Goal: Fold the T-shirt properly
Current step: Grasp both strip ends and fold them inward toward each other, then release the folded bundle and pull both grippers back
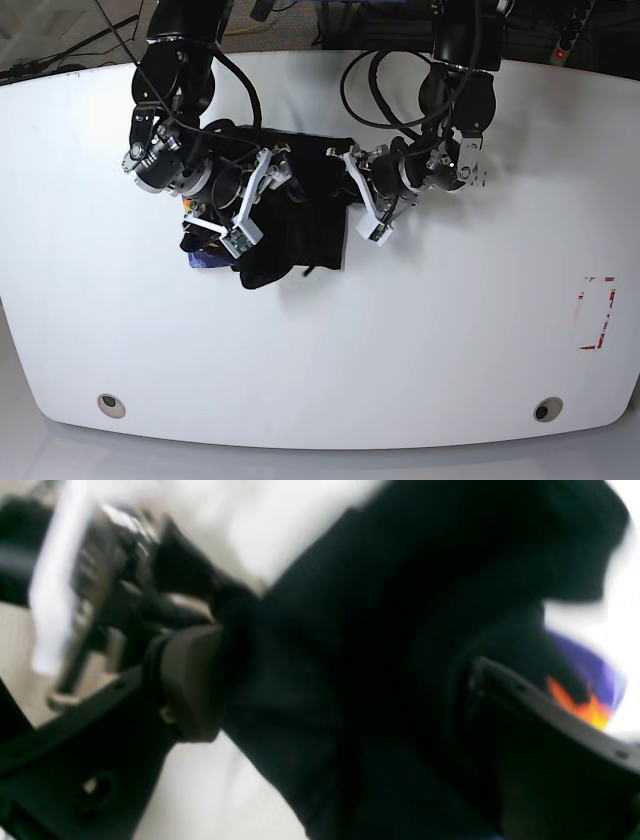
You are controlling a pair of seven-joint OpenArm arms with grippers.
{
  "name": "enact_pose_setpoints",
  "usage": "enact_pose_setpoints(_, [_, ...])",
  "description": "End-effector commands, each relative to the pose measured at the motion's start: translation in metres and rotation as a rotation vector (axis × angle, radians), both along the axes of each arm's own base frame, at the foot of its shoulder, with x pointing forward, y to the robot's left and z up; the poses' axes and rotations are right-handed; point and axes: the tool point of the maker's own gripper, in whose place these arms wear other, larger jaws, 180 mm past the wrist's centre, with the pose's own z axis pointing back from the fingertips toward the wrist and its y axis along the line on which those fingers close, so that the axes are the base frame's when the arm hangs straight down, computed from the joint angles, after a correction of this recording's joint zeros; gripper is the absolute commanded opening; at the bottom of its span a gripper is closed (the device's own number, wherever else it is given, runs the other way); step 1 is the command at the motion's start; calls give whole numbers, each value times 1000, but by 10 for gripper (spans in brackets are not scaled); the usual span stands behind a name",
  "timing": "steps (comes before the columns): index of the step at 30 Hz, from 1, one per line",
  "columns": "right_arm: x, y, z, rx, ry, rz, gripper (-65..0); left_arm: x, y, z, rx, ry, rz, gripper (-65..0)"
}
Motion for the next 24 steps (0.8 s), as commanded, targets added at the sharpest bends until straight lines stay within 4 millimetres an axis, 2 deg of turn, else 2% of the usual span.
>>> enact_pose_setpoints(1, [6, -4, 16, -1, -66, 8, -105, 8, 4, 4, 16, -31, 12, -460])
enact_pose_setpoints(4, [7, -13, 17, -31, -74, 6, -105, 11, 4, 8, 11, -48, 17, -460])
enact_pose_setpoints(7, [6, -16, 22, -29, -90, 11, -105, 22, 28, 19, 35, -96, 59, -460])
enact_pose_setpoints(12, [-11, -9, 13, 12, -50, 36, -105, 33, 52, 26, 39, -119, 131, -460])
enact_pose_setpoints(13, [-15, -6, 10, 18, -37, 40, -105, 34, 55, 27, 43, -122, 136, -460])
enact_pose_setpoints(15, [-25, 19, 7, 45, -20, 102, -105, 36, 59, 27, 48, -124, 142, -460])
enact_pose_setpoints(18, [-31, 41, 9, 66, -16, 158, -105, 39, 74, 29, 84, -142, 142, -460])
enact_pose_setpoints(24, [-28, 57, 18, 122, -30, 153, -105, 42, 76, 36, 90, -168, 140, -460])
